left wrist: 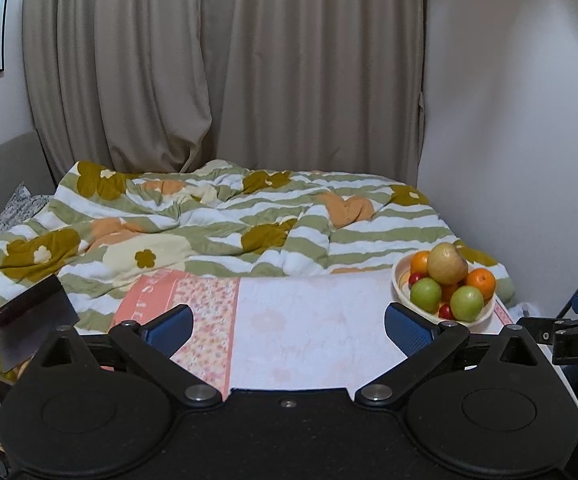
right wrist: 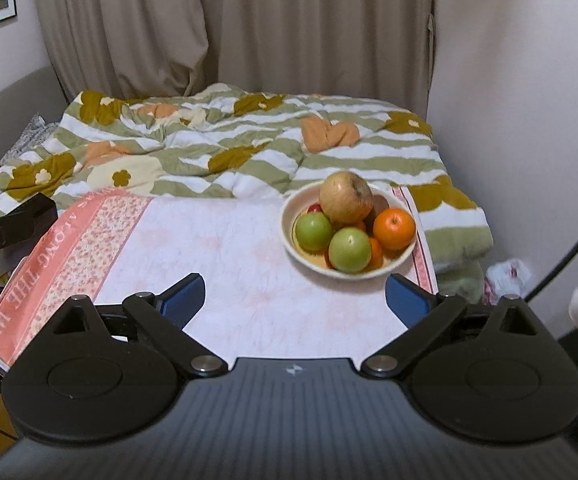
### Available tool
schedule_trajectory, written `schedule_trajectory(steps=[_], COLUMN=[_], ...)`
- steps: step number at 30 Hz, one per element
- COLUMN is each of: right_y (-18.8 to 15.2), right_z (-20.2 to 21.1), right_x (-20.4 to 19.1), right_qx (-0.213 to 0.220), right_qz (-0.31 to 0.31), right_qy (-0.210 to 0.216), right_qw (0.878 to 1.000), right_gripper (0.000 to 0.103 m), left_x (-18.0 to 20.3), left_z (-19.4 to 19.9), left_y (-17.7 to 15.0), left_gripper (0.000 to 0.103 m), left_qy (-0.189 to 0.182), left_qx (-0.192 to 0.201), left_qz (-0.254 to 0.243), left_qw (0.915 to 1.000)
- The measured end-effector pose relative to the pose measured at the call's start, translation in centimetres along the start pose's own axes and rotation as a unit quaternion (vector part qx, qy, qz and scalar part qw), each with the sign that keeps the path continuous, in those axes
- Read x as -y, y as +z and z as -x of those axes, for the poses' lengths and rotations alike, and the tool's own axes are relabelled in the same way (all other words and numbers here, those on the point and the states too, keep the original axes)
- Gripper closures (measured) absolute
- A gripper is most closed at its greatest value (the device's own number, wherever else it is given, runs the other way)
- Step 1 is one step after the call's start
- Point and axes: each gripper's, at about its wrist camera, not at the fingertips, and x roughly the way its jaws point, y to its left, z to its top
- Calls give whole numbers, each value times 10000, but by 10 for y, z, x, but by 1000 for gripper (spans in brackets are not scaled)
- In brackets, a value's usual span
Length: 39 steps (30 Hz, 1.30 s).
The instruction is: Organize fruits
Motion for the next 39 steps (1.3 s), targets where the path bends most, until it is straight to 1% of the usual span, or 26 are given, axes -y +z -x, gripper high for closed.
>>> schedule_trajectory(steps=[8,15,20,39], right_y=[-11,-13,-12,-11], right_z=[4,3,2,-1], right_x=[-14,-17,-18,-18], right_qx=[-128,-159,-177,-208], right_qz=[-43,-97,-114,-123], right_qy=[-97,-134,-145,-134], right_qw=[9999,9997,9997,9996], right_gripper=[0,0,0,0], left_x=[-8,-9,-12,-12], left_z=[4,5,5,3], left_y=[-14,-16,-16,-17], left_gripper=[0,0,0,0], left_qy=[-64,-74,-62,-33], left_qx=[-222,-232,-190,-246], left_qz=[90,3,20,-37], left_qw=[9997,9997,9998,9997])
